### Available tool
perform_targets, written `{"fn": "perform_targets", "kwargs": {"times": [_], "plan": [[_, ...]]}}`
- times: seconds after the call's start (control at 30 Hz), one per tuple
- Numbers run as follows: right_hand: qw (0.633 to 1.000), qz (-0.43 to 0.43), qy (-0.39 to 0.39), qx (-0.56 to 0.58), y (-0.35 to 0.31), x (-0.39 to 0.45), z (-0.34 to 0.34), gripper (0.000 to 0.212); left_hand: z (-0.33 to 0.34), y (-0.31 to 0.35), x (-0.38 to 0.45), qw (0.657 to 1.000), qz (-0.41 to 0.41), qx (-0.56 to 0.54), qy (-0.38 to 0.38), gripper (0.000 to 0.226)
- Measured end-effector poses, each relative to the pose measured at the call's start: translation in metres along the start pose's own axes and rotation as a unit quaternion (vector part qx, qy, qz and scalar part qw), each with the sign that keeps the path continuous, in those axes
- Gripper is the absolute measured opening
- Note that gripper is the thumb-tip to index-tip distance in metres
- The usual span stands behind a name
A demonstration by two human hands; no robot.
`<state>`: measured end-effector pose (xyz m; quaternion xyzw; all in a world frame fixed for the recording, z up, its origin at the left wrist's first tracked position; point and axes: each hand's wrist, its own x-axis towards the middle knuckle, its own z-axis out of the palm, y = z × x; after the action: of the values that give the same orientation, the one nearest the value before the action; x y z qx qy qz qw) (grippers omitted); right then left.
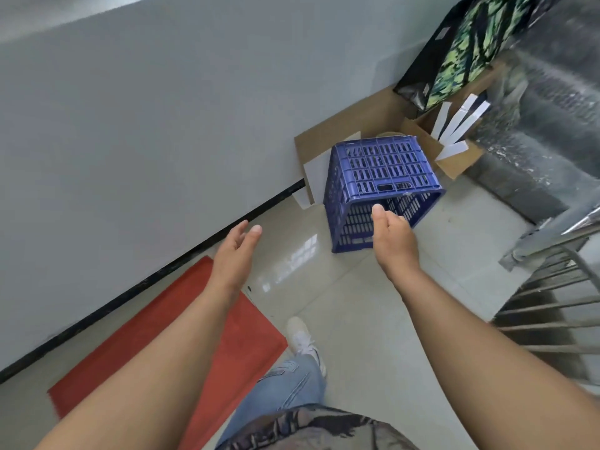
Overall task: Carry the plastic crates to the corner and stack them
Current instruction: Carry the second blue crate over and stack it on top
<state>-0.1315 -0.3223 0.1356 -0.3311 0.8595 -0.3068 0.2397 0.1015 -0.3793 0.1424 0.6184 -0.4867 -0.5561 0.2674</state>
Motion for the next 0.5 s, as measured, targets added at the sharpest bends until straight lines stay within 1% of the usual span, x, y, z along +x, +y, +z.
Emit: {"fn": "perform_targets", "kwargs": {"times": [0.13,0.37,0.5], "plan": [[1.000,0.015,0.010,-0.003,-0.004,0.046,-0.013,0.055,0.034,0.025,0.045,1.000,-0.011,-0.004,-0.013,0.055],[0.999,0.046,0.005,-0.026,-0.008,0.129,-0.023,0.054,0.088,0.061,0.119,0.998,-0.024,-0.006,-0.053,0.057],[0.998,0.056,-0.004,-0.042,0.001,0.167,-0.023,0.041,0.116,0.070,0.147,0.998,-0.032,0.001,-0.057,0.056]]}}
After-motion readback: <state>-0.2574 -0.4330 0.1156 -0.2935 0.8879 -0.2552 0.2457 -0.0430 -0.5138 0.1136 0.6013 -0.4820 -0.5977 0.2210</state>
